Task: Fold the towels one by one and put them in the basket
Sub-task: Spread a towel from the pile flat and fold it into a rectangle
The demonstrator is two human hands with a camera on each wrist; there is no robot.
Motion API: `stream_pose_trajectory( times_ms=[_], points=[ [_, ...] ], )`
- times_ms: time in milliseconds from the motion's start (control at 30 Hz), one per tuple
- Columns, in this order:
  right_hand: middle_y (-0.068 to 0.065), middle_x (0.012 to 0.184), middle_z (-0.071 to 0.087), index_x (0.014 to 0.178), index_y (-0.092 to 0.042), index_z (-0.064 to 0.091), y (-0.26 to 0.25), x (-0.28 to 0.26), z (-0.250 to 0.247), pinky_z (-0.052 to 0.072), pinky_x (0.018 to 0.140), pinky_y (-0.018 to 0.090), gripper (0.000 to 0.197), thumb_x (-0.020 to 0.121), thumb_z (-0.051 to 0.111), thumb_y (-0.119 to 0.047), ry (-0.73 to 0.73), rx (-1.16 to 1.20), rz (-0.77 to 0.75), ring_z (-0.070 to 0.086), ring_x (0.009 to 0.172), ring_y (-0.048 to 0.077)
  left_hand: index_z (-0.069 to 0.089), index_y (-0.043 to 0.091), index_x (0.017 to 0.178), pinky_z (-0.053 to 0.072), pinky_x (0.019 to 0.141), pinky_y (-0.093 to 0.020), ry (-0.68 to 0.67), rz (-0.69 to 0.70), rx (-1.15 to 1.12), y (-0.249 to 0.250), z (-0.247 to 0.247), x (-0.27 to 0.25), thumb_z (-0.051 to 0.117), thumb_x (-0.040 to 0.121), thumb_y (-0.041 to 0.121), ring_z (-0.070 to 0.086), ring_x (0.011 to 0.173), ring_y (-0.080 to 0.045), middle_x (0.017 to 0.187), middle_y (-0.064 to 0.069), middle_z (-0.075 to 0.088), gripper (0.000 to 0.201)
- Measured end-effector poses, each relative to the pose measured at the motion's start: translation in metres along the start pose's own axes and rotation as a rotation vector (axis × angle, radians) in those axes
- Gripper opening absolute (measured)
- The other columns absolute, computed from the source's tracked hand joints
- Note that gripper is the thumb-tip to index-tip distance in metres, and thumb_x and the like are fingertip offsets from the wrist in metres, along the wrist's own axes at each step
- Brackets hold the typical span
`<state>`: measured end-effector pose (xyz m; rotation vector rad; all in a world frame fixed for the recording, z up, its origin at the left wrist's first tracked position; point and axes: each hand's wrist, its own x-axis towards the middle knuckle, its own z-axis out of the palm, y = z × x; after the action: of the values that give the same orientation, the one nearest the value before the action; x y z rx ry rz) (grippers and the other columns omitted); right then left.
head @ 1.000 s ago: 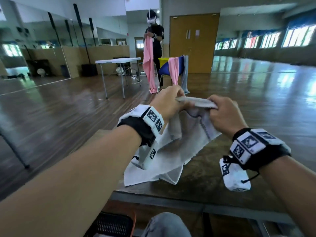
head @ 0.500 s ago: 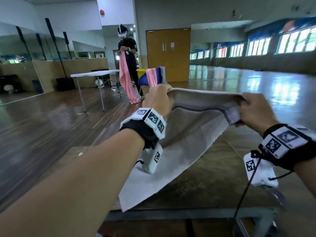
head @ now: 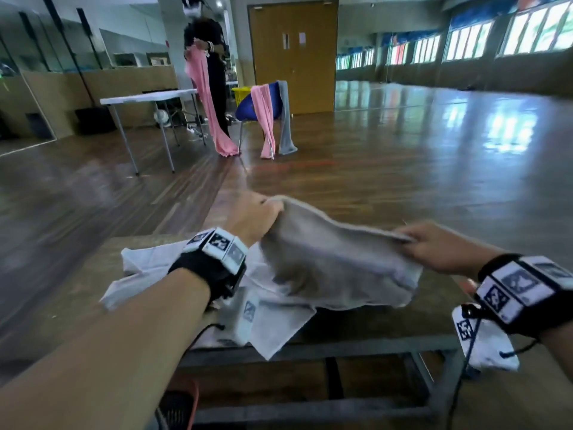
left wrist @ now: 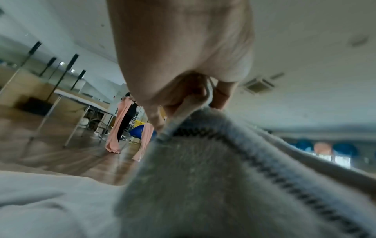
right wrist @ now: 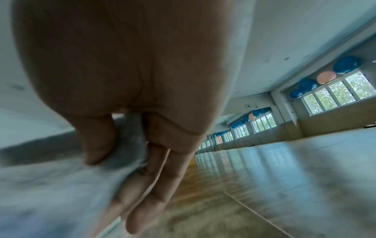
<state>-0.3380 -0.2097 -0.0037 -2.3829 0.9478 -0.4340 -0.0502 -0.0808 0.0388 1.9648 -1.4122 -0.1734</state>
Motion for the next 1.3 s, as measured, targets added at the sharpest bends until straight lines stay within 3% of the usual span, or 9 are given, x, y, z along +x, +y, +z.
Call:
stream_pose_trajectory(
  times_ms=[100, 267, 400, 533, 667, 867, 1100, 1200, 1300],
  points=[
    [0.001, 0.065, 0.072, 0.079, -0.011, 0.069, 0.012, -0.009, 0.033, 0.051, 0.054, 0.018, 0.029, 0.102, 0.058, -0.025, -0.217, 0.092, 0.133, 0.069, 0.058, 0.01, 0.063, 0.011, 0.105, 0.048, 0.09, -0.039, -0.411, -0.025, 0.345, -0.034, 0.025, -0.009, 0.049, 0.096, 0.008, 0.061, 0.098, -0.031, 0.108, -0.017, 0.063, 0.016],
    [-0.008, 0.063, 0.059, 0.075, -0.014, 0.066, 0.007, 0.005, 0.091, 0.044, 0.064, 0.028, 0.031, 0.101, 0.058, -0.029, -0.268, -0.009, 0.09, 0.052, 0.059, 0.006, 0.052, 0.014, 0.06, 0.049, 0.076, -0.037, -0.527, -0.086, 0.316, -0.087, 0.058, -0.031, 0.059, 0.085, 0.022, 0.053, 0.075, -0.018, 0.086, -0.004, 0.062, 0.028],
    [-0.011, 0.058, 0.057, 0.063, -0.031, 0.064, 0.003, 0.021, 0.134, 0.041, 0.062, 0.027, 0.035, 0.097, 0.062, -0.032, -0.248, 0.076, 0.102, 0.05, 0.058, 0.005, 0.058, -0.006, 0.062, 0.044, 0.072, -0.027, -0.724, 0.025, 0.269, -0.102, 0.08, -0.041, 0.062, 0.088, 0.02, 0.056, 0.075, -0.011, 0.089, -0.015, 0.066, 0.037],
    [0.002, 0.086, 0.071, 0.076, -0.026, 0.072, -0.005, 0.035, 0.155, 0.05, 0.078, 0.038, 0.024, 0.097, 0.063, -0.036, -0.4, 0.015, 0.05, 0.064, 0.08, 0.019, 0.041, 0.004, 0.05, 0.033, 0.057, -0.039, -0.678, 0.035, 0.3, -0.095, 0.09, -0.032, 0.056, 0.085, 0.023, 0.035, 0.053, -0.021, 0.055, -0.018, 0.044, 0.042],
    [-0.019, 0.064, 0.065, 0.075, -0.03, 0.075, -0.019, 0.056, 0.14, 0.043, 0.065, 0.022, 0.023, 0.096, 0.065, -0.029, -0.554, 0.035, 0.045, 0.054, 0.057, -0.005, 0.036, 0.015, 0.043, 0.028, 0.052, -0.026, -0.676, -0.087, 0.223, -0.083, 0.085, -0.012, 0.063, 0.084, 0.027, 0.032, 0.048, -0.015, 0.041, 0.007, 0.035, 0.051],
    [0.004, 0.076, 0.07, 0.075, -0.019, 0.078, -0.033, 0.069, 0.089, 0.046, 0.067, 0.028, 0.019, 0.09, 0.07, -0.028, 0.07, 0.532, -0.127, 0.058, 0.071, 0.013, 0.072, 0.024, 0.059, 0.046, 0.078, -0.027, -0.651, -0.054, -0.246, -0.064, 0.064, 0.007, 0.072, 0.087, 0.027, 0.054, 0.079, -0.01, 0.079, 0.002, 0.061, 0.028],
    [0.002, 0.09, 0.073, 0.092, -0.012, 0.078, 0.0, 0.059, 0.068, 0.055, 0.073, 0.021, 0.017, 0.089, 0.067, -0.024, 0.211, 0.813, -0.083, 0.067, 0.086, 0.012, 0.077, 0.002, 0.095, 0.051, 0.081, -0.018, -0.267, 0.257, -0.519, -0.032, 0.089, 0.021, 0.064, 0.09, 0.003, 0.064, 0.091, -0.008, 0.099, -0.003, 0.067, 0.014],
    [0.007, 0.083, 0.073, 0.089, -0.001, 0.076, 0.023, 0.054, 0.064, 0.053, 0.071, 0.028, 0.018, 0.093, 0.067, -0.016, 0.09, 0.542, 0.072, 0.064, 0.08, 0.017, 0.076, 0.001, 0.083, 0.04, 0.059, -0.011, -0.435, 0.192, -0.305, -0.037, 0.109, 0.028, 0.067, 0.091, 0.014, 0.051, 0.059, 0.002, 0.069, 0.005, 0.059, 0.018],
    [0.006, 0.081, 0.078, 0.082, -0.005, 0.078, 0.039, 0.057, 0.062, 0.054, 0.068, 0.027, 0.028, 0.091, 0.071, -0.03, -0.267, 0.227, 0.259, 0.07, 0.072, 0.013, 0.074, -0.001, 0.086, 0.038, 0.066, -0.026, -0.761, 0.112, -0.038, -0.044, 0.122, 0.036, 0.065, 0.09, 0.02, 0.045, 0.07, -0.011, 0.072, -0.003, 0.055, 0.023]
  ],
)
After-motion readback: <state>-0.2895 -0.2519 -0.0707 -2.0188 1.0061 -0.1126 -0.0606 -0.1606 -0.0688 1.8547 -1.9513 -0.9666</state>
